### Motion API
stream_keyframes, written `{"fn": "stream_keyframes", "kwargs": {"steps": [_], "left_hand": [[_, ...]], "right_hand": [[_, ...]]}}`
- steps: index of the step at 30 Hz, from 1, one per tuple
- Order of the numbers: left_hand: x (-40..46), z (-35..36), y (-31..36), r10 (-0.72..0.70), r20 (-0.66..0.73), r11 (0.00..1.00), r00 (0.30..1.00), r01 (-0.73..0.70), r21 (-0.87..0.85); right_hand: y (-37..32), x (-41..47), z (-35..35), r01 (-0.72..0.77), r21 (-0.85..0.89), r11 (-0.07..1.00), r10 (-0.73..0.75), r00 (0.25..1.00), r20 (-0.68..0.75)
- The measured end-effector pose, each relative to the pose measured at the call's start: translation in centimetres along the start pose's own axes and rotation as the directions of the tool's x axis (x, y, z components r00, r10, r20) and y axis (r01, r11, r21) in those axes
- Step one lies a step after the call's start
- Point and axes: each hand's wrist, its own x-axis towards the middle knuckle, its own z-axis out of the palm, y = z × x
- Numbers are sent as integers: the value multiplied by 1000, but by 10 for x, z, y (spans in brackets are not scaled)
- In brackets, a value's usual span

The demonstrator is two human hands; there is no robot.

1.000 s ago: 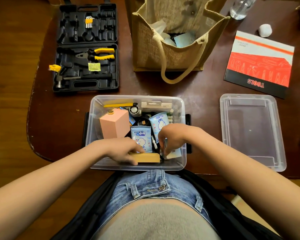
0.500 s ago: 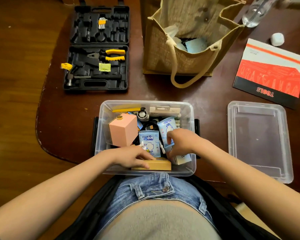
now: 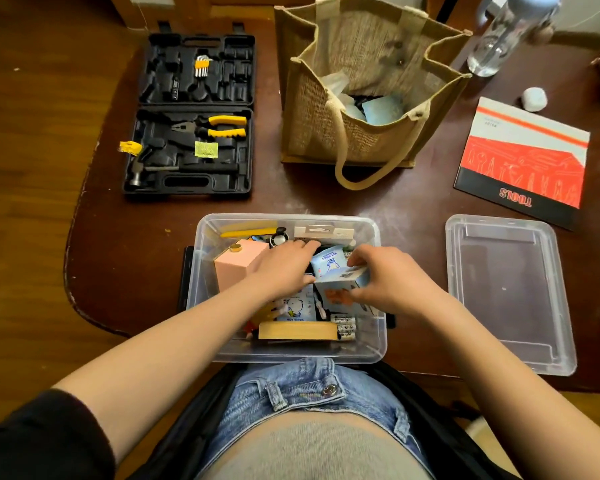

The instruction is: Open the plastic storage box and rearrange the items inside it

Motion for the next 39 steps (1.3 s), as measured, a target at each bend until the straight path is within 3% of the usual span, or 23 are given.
{"fn": "stream_keyframes", "kwargs": {"steps": [5, 7, 9, 12, 15, 18, 20, 24, 26, 29, 31, 34, 39], "left_hand": [[19, 12, 11, -75, -66, 991, 995, 82, 110], [23, 13, 15, -92, -12, 987, 996, 92, 132], [23, 10, 14, -90, 85, 996, 992, 90, 6], [14, -2, 3, 30, 193, 980, 981, 10, -201], [-5, -13, -7, 172, 238, 973, 956, -126, -194], [-26, -14, -16, 233, 237, 961, 943, -185, -207], [-36, -11, -19, 249, 231, 962, 940, -214, -169], [-44, -8, -19, 314, 226, 947, 922, -321, -5], [-46, -9, -18, 330, 303, 943, 894, -326, -65], [-47, -12, -11, 242, 405, 952, 882, -133, -277], [-39, -11, -5, 158, 360, 942, 920, -31, -335], [-22, -3, 2, 30, 217, 976, 976, 18, -216], [4, 19, 13, -192, 124, 979, 973, 199, -47]], "right_hand": [[7, -4, -12, 0, 67, 998, -2, 999, 38], [10, -6, -19, 1, 110, 994, -6, 999, 48], [14, -6, -24, 6, 144, 990, -13, 999, 51], [22, -8, -31, 13, 199, 980, -24, 998, 56], [29, -10, -41, 15, 376, 927, -42, 997, 64], [31, -10, -50, 26, 592, 805, -67, 997, 48], [31, -7, -51, 37, 637, 770, -64, 998, 19], [25, 5, -40, 38, 586, 809, 49, 990, -132], [17, 10, -28, 59, 496, 867, 61, 973, -222], [6, 15, -6, 82, 206, 975, -11, 947, -322], [2, 17, 9, 92, 67, 993, -62, 933, -356], [2, 17, 29, 79, -67, 995, -98, 925, -368], [5, 15, 44, 20, -84, 996, -50, 927, -371]]}}
